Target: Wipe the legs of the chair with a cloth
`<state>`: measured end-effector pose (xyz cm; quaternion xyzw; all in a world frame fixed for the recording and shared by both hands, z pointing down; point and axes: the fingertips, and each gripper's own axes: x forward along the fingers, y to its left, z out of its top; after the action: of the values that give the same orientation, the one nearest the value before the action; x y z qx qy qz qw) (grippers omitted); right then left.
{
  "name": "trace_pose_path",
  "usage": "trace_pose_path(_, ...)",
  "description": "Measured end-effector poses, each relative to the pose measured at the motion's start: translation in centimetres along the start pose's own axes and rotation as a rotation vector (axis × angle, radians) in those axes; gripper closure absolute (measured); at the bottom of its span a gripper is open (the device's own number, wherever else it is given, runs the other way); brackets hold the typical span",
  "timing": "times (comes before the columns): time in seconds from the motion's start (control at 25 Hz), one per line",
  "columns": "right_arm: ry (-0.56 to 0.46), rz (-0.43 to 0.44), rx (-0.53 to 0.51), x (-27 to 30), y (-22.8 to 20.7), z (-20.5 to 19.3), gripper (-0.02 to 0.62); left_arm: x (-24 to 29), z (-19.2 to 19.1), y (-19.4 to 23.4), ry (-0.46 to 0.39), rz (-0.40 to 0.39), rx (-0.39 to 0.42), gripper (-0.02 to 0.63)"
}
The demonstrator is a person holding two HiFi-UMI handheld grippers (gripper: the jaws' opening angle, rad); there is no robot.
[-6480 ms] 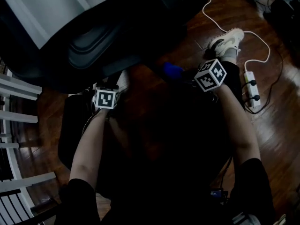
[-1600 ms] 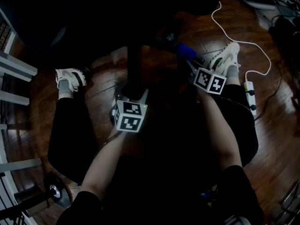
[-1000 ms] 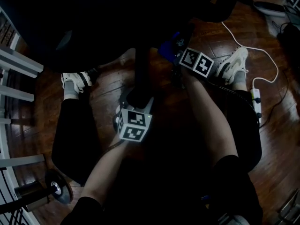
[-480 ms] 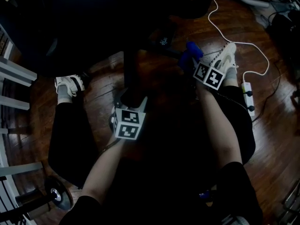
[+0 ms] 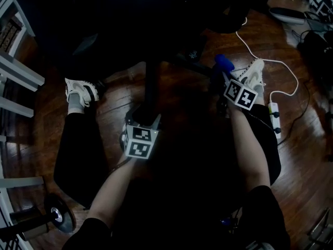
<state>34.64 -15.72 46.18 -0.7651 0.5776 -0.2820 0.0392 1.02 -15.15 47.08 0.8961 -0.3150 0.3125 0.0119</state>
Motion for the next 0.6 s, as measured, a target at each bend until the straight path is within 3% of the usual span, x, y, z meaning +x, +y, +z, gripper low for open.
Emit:
trace_pose_path(0.16, -0.031, 0.208, 0.247, 2.8, 5.1, 2.9, 0.52, 0.0, 1.3, 0.0, -0.044, -0.008, -0.017, 0.319)
trace_pose_path(0.32, -0.03, 0.352, 0.303, 2.4, 10.3, 2.3, 0.52, -0.9, 3.5, -0.7, -0.146, -0.041, -0.037, 0.322)
trace_pose_path(0.44, 0.027, 0.421, 0.192, -1.0, 11.9, -0.1, 0.52, -2.8, 4.2, 0.0, -0.237, -0.082, -0.097, 0.361)
trace_pose_path(0.6, 0.077, 0.468, -0.17, -7.6, 12.8, -1.2, 0.52, -5.8, 4.3, 2.4, -0.325, -0.135, -0.152, 0.464)
